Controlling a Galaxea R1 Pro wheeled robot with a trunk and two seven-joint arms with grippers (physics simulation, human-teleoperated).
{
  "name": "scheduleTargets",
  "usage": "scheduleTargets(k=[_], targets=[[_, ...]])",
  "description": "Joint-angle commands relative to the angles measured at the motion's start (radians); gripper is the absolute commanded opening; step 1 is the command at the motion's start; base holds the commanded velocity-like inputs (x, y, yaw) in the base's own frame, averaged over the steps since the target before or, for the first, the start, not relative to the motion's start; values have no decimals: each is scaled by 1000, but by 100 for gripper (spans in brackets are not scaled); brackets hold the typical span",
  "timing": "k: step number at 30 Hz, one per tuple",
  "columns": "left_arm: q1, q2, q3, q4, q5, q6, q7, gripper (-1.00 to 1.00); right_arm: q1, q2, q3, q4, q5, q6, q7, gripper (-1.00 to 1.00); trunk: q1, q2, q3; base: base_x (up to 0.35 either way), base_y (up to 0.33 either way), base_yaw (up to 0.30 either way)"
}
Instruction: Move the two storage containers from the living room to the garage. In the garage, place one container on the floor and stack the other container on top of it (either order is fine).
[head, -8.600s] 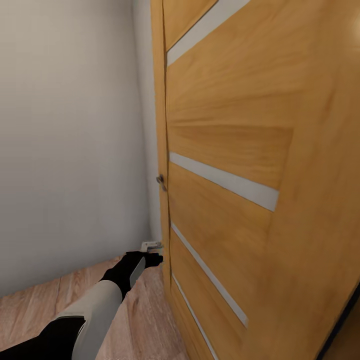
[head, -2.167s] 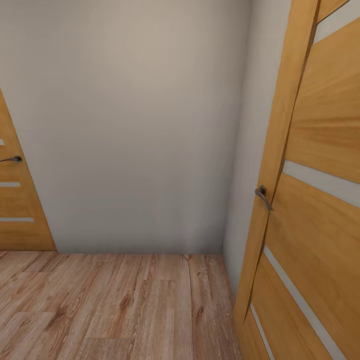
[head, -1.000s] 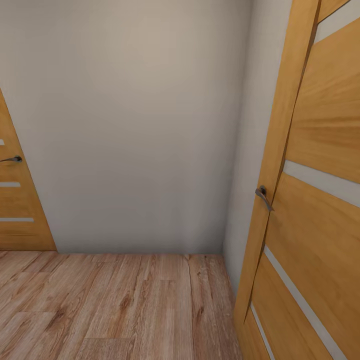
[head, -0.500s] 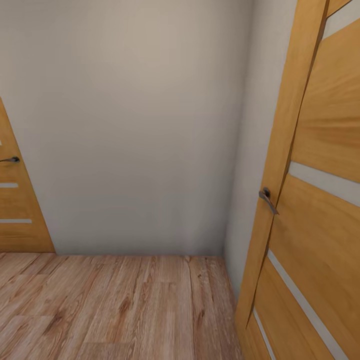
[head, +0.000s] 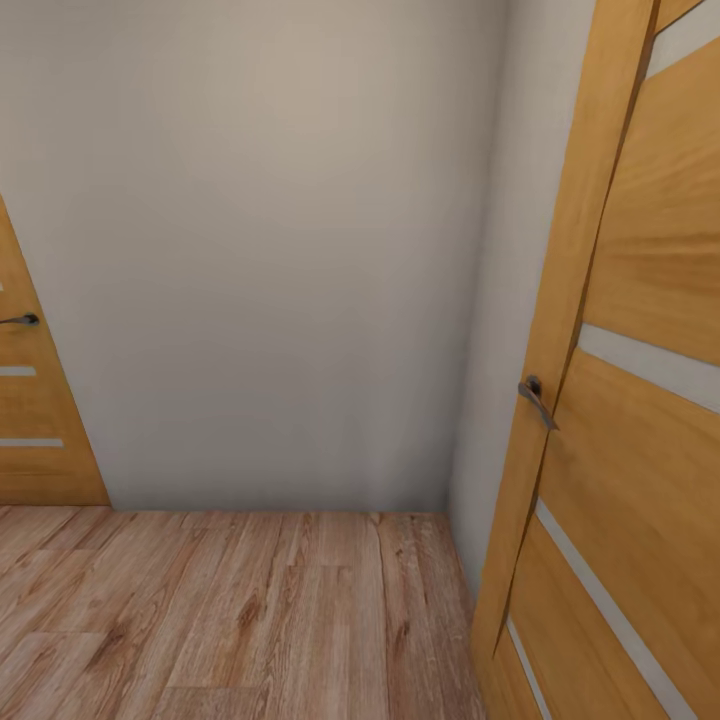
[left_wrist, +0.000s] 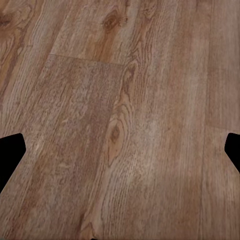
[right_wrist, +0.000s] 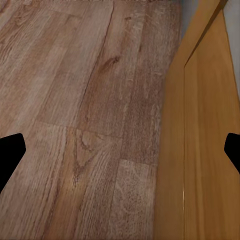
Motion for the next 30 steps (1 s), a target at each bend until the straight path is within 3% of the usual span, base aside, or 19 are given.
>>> scheduleTargets(k=[1, 14, 21, 30], targets=[[0, 0, 7, 0, -3, -3, -1, 100, 0, 0, 1, -2, 10, 0, -9, 100, 0, -1, -1, 0, 0, 0], [0, -2, 7, 0, -5, -3, -1, 100, 0, 0, 1, -2, 12, 0, -8, 100, 0, -1, -1, 6, 0, 0], [0, -1, 7, 0, -5, -3, -1, 100, 1, 0, 1, -1, 12, 2, -8, 100, 0, -1, -1, 214, 0, 0], [0, 0, 7, 1, -3, -3, -1, 100, 0, 0, 1, -1, 12, 2, -8, 100, 0, -1, -1, 41, 0, 0]])
